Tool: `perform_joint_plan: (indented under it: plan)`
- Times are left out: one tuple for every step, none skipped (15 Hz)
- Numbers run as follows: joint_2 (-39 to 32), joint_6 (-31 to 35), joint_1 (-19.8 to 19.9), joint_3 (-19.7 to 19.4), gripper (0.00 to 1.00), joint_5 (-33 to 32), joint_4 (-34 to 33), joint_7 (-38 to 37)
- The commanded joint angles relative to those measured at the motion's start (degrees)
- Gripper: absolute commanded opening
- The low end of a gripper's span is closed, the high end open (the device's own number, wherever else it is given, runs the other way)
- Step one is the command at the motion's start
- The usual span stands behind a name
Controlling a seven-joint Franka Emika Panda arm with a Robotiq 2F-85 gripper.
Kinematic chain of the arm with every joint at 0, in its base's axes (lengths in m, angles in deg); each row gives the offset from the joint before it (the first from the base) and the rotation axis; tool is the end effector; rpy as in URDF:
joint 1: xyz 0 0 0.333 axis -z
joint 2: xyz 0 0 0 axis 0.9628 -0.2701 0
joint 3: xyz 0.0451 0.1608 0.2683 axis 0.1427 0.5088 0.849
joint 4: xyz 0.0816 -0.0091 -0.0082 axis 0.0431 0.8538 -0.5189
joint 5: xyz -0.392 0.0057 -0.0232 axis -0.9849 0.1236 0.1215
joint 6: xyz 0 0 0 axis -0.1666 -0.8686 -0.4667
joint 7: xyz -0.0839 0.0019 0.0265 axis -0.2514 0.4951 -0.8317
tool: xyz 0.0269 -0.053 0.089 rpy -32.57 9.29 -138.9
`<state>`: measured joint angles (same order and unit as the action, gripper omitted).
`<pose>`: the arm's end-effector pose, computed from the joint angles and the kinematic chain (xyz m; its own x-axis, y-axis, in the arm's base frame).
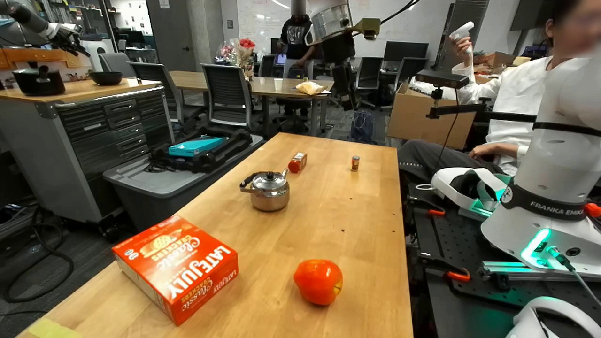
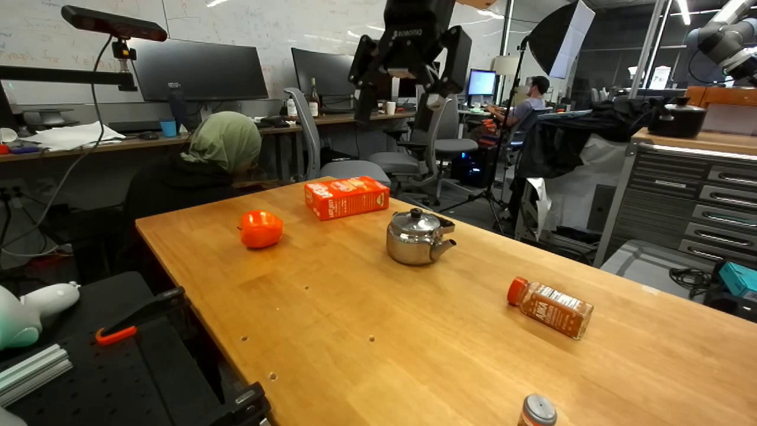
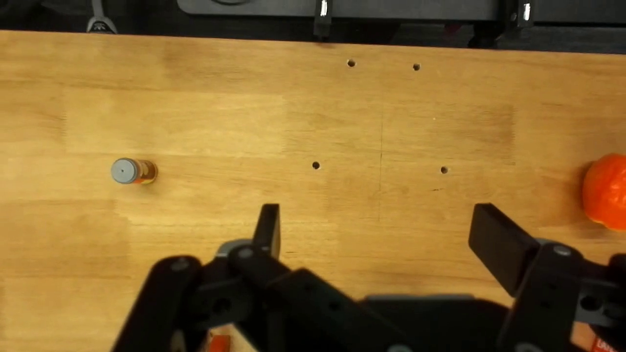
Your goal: Cover the silver teapot with a silver lid
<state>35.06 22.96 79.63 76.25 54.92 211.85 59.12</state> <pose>0.4806 -0.0761 0.4019 0.9409 0.0464 -0.3356 0.0537 -0.9985 0.0125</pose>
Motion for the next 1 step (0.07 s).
perform_joint_plan:
  plan:
    - [0.0,-0.2,-0.5,-0.5,1.00,0.0,-0.1,0.0]
